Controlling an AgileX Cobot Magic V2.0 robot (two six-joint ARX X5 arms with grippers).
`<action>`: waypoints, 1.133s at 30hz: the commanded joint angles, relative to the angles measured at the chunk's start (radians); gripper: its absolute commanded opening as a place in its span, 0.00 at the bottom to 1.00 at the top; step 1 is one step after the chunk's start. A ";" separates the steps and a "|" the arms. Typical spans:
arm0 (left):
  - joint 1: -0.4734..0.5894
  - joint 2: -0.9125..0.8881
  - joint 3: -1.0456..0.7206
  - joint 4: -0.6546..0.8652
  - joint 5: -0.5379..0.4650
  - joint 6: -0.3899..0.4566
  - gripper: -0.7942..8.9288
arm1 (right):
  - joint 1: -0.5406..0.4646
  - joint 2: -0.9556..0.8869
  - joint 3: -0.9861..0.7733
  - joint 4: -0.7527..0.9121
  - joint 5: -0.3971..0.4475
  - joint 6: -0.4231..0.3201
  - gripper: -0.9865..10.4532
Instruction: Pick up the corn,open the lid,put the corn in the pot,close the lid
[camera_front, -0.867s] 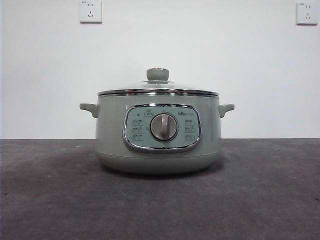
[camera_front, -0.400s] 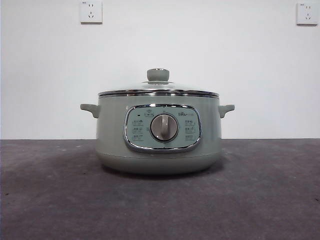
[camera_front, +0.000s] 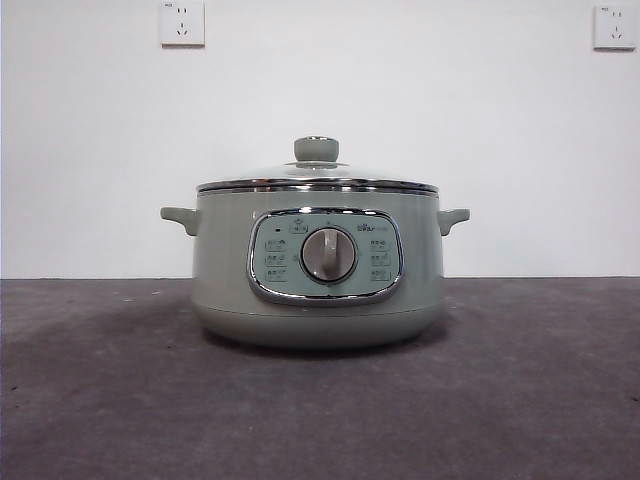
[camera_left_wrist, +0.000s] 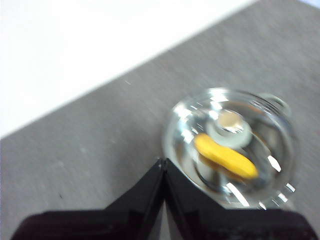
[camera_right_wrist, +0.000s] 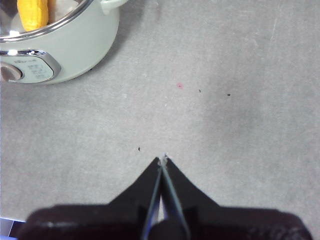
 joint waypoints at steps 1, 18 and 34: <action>0.036 -0.125 -0.314 0.283 0.005 -0.016 0.08 | 0.000 0.002 -0.010 0.005 0.000 0.011 0.07; 0.335 -0.869 -1.511 1.025 0.003 -0.198 0.08 | 0.000 0.003 -0.010 0.005 0.000 0.011 0.07; 0.376 -1.199 -1.661 0.740 -0.005 -0.190 0.08 | 0.000 0.003 -0.010 0.005 0.000 0.011 0.07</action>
